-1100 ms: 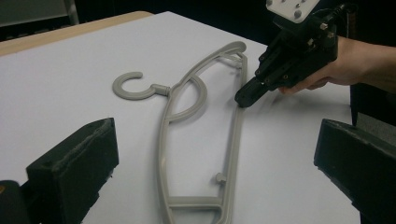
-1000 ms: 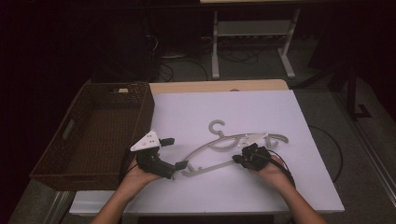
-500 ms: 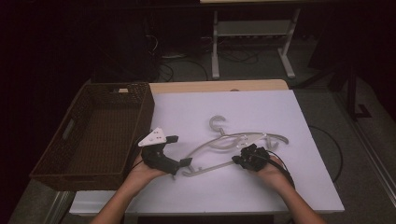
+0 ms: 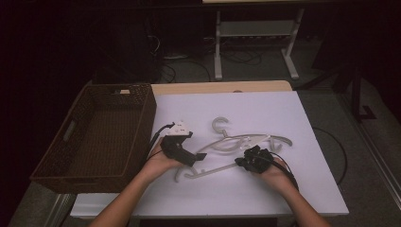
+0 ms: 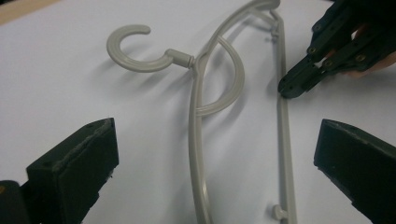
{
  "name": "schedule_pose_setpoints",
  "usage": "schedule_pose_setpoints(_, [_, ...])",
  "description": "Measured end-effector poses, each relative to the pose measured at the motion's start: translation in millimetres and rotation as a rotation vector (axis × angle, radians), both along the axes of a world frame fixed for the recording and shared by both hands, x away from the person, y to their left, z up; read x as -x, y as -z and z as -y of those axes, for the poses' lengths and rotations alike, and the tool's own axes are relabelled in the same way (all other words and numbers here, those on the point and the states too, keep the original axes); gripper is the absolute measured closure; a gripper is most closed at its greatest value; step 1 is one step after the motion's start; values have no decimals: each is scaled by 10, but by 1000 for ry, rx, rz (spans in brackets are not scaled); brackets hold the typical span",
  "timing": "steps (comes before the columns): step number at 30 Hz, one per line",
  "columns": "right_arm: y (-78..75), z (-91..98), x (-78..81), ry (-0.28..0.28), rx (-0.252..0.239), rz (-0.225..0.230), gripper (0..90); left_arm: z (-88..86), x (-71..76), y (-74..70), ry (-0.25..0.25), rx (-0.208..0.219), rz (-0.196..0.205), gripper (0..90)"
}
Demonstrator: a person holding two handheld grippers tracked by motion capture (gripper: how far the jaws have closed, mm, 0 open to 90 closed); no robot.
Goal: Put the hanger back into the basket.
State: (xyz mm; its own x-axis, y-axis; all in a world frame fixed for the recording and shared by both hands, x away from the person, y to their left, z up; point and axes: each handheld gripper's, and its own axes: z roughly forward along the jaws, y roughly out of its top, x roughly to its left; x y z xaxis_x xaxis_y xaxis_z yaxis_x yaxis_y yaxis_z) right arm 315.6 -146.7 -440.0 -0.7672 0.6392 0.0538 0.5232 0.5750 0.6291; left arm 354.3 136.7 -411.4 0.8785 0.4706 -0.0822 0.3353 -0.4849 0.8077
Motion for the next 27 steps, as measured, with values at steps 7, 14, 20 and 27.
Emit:
schedule_pose_setpoints(7, [0,0,1,0,0,0,896,155,-100,138,19,-106,-3,29])
schedule_pose_setpoints(14, [2,6,-7,-1,-6,-4,896,283,-220,232,33,-161,-5,151])
schedule_pose_setpoints(20, [2,8,-7,-3,-5,-4,896,356,-292,276,40,-182,-16,365])
schedule_pose_setpoints(27, [0,11,-8,-1,-8,-9,896,396,-293,313,39,-209,-4,549])
